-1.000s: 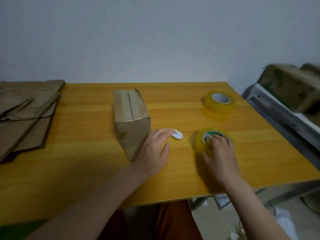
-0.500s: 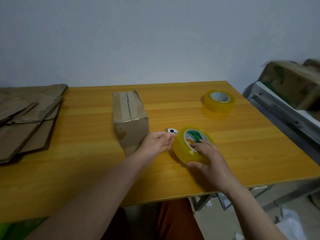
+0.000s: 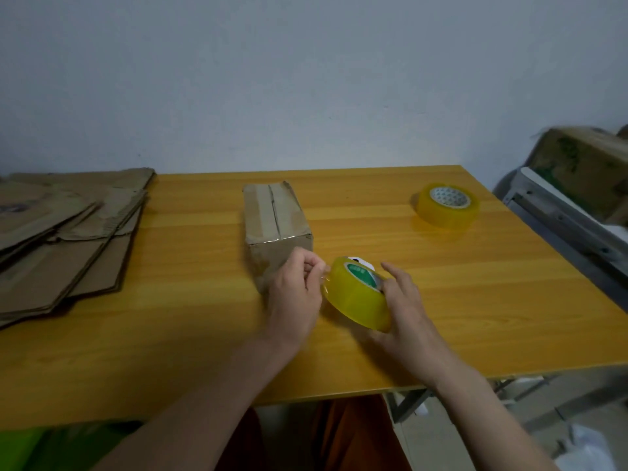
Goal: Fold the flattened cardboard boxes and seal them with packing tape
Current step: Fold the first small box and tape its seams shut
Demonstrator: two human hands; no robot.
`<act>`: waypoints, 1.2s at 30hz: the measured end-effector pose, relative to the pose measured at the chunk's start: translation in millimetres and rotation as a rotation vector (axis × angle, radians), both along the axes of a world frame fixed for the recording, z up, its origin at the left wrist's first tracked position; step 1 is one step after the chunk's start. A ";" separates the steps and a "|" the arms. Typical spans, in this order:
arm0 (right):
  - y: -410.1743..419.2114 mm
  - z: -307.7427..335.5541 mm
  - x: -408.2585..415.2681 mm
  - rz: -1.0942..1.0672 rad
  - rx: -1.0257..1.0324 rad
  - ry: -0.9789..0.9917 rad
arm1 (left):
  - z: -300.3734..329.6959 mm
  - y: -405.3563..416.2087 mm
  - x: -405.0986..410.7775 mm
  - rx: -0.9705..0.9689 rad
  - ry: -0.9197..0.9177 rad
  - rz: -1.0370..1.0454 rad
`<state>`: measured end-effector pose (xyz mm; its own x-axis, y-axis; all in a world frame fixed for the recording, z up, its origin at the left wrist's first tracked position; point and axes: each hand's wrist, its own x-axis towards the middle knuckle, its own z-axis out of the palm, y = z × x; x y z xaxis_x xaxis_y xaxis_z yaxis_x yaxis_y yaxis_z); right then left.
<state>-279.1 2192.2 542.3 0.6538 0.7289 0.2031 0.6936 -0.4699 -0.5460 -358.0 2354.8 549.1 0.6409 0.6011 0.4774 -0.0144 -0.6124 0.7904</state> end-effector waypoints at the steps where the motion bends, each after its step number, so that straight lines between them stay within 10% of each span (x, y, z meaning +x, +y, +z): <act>1: -0.8 -0.4 -0.8 -0.030 0.046 -0.029 | -1.0 -0.5 -0.3 0.017 -0.044 0.025; 11: 20.7 8.1 -13.4 -0.324 0.807 0.481 | 22.9 -14.7 -10.6 -0.637 -0.194 0.066; 22: 34.6 15.8 -13.4 -0.196 0.692 0.423 | 35.5 2.3 -36.6 -1.113 -0.098 0.004; 36: 29.5 14.2 -1.7 -0.266 0.548 0.122 | 36.1 15.6 -59.0 -1.013 -0.143 0.087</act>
<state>-280.9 2221.7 556.6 0.8407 0.3485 0.4144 0.5089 -0.2470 -0.8246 -417.0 2370.4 585.2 0.5528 0.8061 -0.2113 -0.1367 0.3379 0.9312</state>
